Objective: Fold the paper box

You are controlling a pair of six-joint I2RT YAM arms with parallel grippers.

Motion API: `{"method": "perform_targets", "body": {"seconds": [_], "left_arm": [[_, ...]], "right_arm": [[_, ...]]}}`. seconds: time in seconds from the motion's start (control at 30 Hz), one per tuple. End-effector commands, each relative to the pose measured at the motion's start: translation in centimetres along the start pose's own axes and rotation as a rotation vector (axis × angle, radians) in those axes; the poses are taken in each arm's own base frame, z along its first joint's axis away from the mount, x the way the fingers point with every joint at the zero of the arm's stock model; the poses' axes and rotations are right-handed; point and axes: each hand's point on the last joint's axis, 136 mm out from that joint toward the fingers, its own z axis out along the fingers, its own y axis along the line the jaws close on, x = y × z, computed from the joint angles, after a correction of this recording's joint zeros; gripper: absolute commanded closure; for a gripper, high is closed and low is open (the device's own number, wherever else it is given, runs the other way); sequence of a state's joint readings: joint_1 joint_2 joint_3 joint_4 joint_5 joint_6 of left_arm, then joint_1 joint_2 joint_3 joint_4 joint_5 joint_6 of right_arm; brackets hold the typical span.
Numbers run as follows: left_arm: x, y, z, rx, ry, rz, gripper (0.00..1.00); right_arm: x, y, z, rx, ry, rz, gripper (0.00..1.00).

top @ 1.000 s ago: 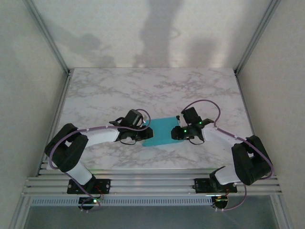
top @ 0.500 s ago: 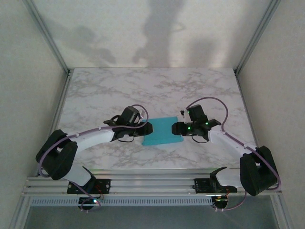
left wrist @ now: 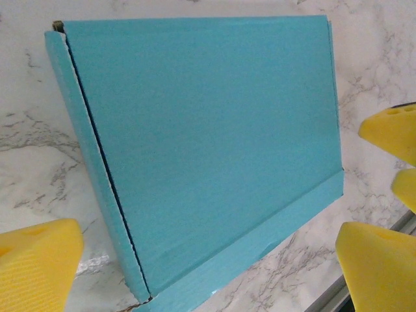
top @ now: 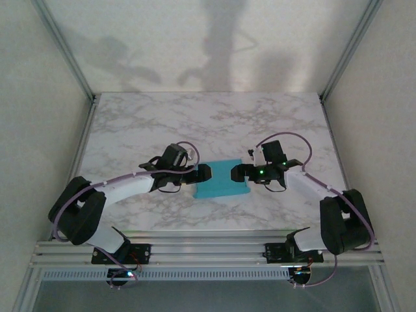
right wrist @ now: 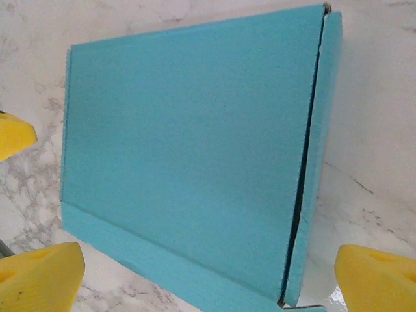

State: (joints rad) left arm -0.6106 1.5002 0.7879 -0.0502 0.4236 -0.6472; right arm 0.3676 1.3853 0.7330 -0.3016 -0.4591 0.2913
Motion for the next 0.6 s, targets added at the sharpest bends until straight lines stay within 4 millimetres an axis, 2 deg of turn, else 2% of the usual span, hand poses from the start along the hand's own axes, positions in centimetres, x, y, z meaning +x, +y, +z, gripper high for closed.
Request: {"method": "perform_targets", "body": {"seconds": [0.0, 0.27, 0.57], "left_arm": [[0.4, 0.5, 0.8, 0.015, 0.017, -0.012, 0.0], [1.1, 0.5, 2.1, 0.05, 0.056, -0.036, 0.01], [1.3, -0.1, 2.4, 0.088, 0.07, -0.038, 0.01]], "right_arm": [[-0.7, 0.5, 0.5, -0.044, 0.003, -0.035, 0.01], [-0.7, 0.0, 1.6, -0.047, 0.015, -0.021, 0.01], [-0.3, 0.6, 1.8, -0.098, 0.025, -0.022, 0.01]]}}
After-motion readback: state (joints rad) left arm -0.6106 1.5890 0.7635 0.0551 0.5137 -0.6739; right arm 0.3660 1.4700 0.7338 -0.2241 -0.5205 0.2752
